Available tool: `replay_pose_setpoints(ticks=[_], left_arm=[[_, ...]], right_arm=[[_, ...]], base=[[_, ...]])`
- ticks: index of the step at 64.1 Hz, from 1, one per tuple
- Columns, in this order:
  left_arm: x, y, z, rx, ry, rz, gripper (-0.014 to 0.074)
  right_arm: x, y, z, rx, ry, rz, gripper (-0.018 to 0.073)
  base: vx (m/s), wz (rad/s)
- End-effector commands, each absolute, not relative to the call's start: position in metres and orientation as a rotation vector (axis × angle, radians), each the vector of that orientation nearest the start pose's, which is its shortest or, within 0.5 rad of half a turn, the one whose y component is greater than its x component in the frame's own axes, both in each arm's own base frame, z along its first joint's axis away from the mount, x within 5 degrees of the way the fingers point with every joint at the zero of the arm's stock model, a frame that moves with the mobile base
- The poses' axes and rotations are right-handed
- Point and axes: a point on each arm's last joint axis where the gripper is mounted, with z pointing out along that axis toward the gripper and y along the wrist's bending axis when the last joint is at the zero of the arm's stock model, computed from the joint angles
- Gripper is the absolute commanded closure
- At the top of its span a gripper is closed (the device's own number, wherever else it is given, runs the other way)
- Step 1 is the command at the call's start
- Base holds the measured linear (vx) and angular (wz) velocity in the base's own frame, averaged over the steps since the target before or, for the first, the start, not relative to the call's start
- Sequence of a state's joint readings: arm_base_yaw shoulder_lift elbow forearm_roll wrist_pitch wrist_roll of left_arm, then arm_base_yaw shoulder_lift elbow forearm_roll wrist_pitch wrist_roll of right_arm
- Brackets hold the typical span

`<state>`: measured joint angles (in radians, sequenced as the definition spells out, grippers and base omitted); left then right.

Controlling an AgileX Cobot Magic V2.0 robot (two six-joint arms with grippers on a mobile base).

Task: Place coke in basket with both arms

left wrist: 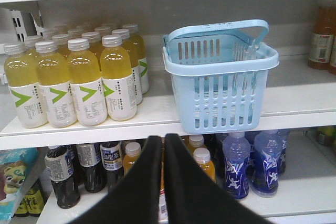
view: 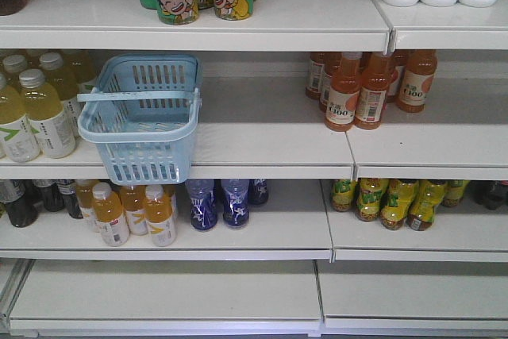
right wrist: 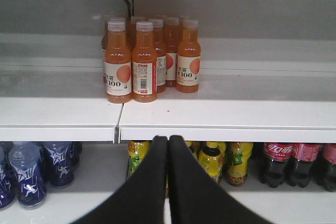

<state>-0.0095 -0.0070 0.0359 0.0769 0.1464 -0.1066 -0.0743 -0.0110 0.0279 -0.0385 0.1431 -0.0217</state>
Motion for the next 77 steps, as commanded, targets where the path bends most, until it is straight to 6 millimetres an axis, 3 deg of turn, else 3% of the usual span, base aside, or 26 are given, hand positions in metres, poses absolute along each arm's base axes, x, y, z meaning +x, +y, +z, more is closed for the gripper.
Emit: replay_pose_setpoints(ticks=[1, 8, 20, 32, 44, 61, 77], left_arm=[[0.054, 0.000, 0.208, -0.022, 1.522, -0.028, 0.0604], [0.054, 0.000, 0.212, -0.055, 1.480, -0.071, 0.0604], [0.045, 0.000, 0.254, -0.170, 1.172, -0.265, 0.0603], [0.054, 0.000, 0.284, -0.202, 1.359, -0.260, 0.0603], [0.088, -0.001, 0.305, -0.122, 1.530, -0.139, 0.0603], [0.134, -0.001, 0.308, -0.101, 1.671, -0.103, 0.0603], [0.153, -0.001, 0.296, -0.107, 1.746, -0.101, 0.0603]], right_arm=[[0.056, -0.005, 0.196, 0.011, 1.563, -0.115, 0.0569], [0.056, -0.005, 0.196, 0.011, 1.563, -0.115, 0.0569], [0.056, -0.005, 0.196, 0.011, 1.563, -0.115, 0.0569], [0.056, -0.005, 0.196, 0.011, 1.563, -0.115, 0.0569], [0.056, -0.005, 0.196, 0.011, 1.563, -0.115, 0.0569], [0.056, -0.005, 0.196, 0.011, 1.563, -0.115, 0.0569], [0.056, -0.005, 0.196, 0.011, 1.563, -0.115, 0.0569]], base=[[0.00, 0.00], [0.00, 0.00], [0.00, 0.00], [0.00, 0.00], [0.00, 0.00], [0.00, 0.00], [0.00, 0.00]])
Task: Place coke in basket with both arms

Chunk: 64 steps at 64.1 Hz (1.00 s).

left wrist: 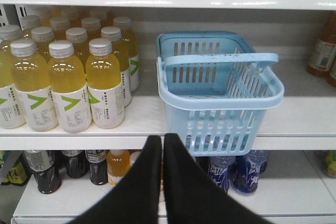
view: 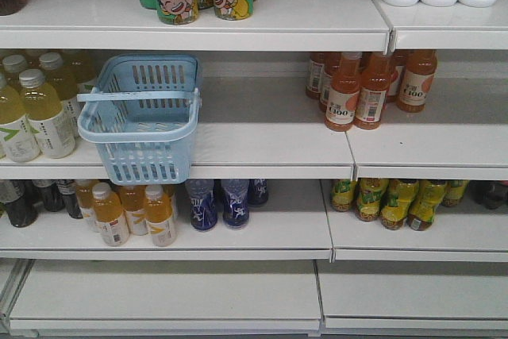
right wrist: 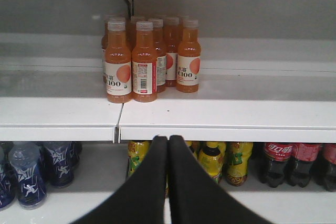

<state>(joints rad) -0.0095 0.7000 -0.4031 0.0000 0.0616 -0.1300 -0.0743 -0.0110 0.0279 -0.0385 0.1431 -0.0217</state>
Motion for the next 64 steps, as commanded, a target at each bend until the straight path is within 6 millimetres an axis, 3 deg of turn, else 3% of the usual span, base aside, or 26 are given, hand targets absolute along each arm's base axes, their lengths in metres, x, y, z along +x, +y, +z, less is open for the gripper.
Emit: replay_pose_setpoints(ticks=[1, 13, 25, 54, 64], left_arm=[[0.1531, -0.0012, 0.2954, -0.107, 1.747, -0.101, 0.0603], [0.1528, -0.0012, 0.2951, -0.106, 1.751, -0.100, 0.0587], [0.1528, -0.0012, 0.2952, -0.106, 1.750, -0.100, 0.0513], [0.1527, -0.0012, 0.2949, -0.106, 1.754, -0.099, 0.0129], [0.1529, -0.0012, 0.2956, -0.106, 1.746, -0.100, 0.0055]], right_arm=[[0.0560, -0.0046, 0.1962, 0.011, 1.563, -0.115, 0.0569], [0.0560, -0.0046, 0.1962, 0.011, 1.563, -0.115, 0.0569], [0.0560, -0.0046, 0.1962, 0.011, 1.563, -0.115, 0.0569], [0.0560, -0.0046, 0.1962, 0.011, 1.563, -0.115, 0.0569], [0.0560, -0.0046, 0.1962, 0.011, 1.563, -0.115, 0.0569]], base=[[0.00, 0.00], [0.00, 0.00], [0.00, 0.00], [0.00, 0.00], [0.00, 0.00]])
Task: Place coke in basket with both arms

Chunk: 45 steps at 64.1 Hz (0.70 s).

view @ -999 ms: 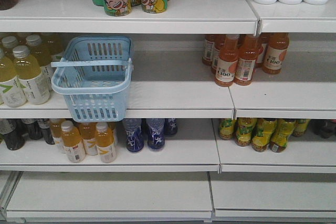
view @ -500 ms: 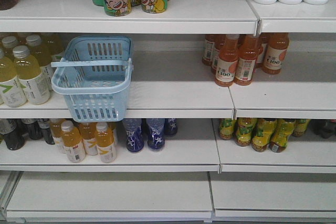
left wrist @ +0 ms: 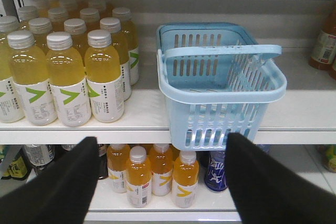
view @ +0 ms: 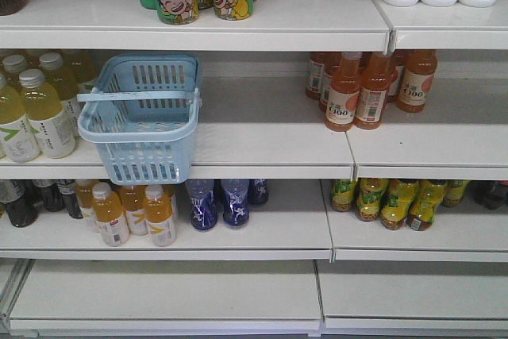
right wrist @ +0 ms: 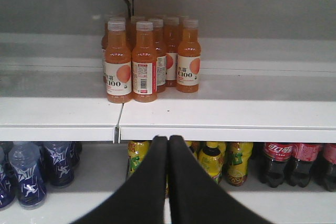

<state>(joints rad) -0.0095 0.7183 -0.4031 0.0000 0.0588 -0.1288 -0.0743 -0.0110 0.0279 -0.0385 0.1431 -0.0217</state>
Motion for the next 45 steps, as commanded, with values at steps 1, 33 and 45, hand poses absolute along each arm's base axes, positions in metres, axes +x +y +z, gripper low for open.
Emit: replay_pose_setpoints(ticks=[1, 33, 45], left_arm=[[0.153, -0.001, 0.296, -0.105, 1.741, -0.100, 0.0054], [0.170, 0.003, 0.306, -0.846, 1.388, -0.781, 0.0055], [0.200, -0.015, 0.312, -0.909, 1.369, -1.042, 0.0055]], right_arm=[[0.056, -0.005, 0.196, 0.011, 1.563, -0.115, 0.0569], [0.056, -0.005, 0.196, 0.011, 1.563, -0.115, 0.0569], [0.056, -0.005, 0.196, 0.011, 1.563, -0.115, 0.0569]], base=[[0.00, 0.00], [0.00, 0.00], [0.00, 0.00]])
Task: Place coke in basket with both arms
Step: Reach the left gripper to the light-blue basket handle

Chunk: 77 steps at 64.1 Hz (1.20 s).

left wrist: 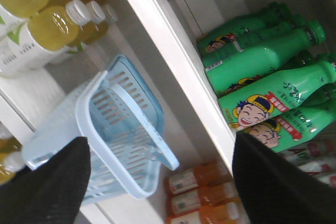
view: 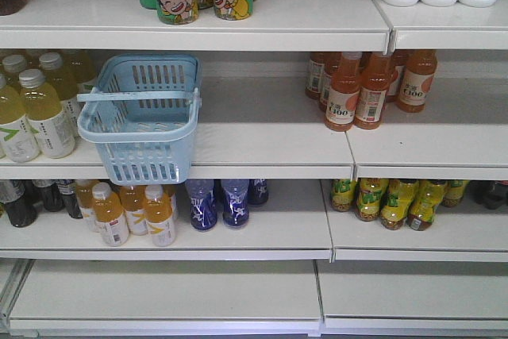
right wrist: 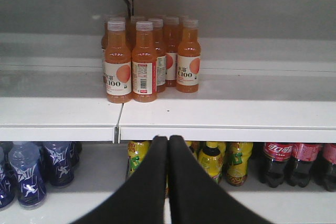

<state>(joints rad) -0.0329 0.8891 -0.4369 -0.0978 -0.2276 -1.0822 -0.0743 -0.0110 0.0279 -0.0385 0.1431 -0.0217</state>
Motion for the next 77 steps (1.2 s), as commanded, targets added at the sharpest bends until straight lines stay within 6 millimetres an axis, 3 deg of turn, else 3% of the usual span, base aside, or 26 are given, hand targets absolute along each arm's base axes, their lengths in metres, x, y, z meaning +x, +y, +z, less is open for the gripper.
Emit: replay_pose_setpoints(ticks=[1, 11, 30, 50, 77], left_arm=[[0.204, -0.017, 0.314, -0.882, 1.375, -1.055, 0.0055], [0.240, -0.036, 0.315, -0.833, 1.400, -1.239, 0.0055], [0.295, -0.047, 0.280, -0.956, 1.402, -1.440, 0.0055], [0.337, -0.055, 0.250, -1.036, 1.474, -1.481, 0.0055], [0.392, -0.062, 0.232, -1.102, 1.471, -1.556, 0.0055]], right_arm=[[0.056, -0.005, 0.196, 0.011, 1.563, -0.115, 0.0569], [0.056, -0.005, 0.196, 0.011, 1.563, -0.115, 0.0569], [0.056, -0.005, 0.196, 0.011, 1.563, -0.115, 0.0569], [0.056, -0.005, 0.196, 0.011, 1.563, -0.115, 0.0569], [0.056, -0.005, 0.196, 0.011, 1.563, -0.115, 0.0569]], base=[[0.00, 0.00], [0.00, 0.00], [0.00, 0.00], [0.00, 0.00], [0.00, 0.00]])
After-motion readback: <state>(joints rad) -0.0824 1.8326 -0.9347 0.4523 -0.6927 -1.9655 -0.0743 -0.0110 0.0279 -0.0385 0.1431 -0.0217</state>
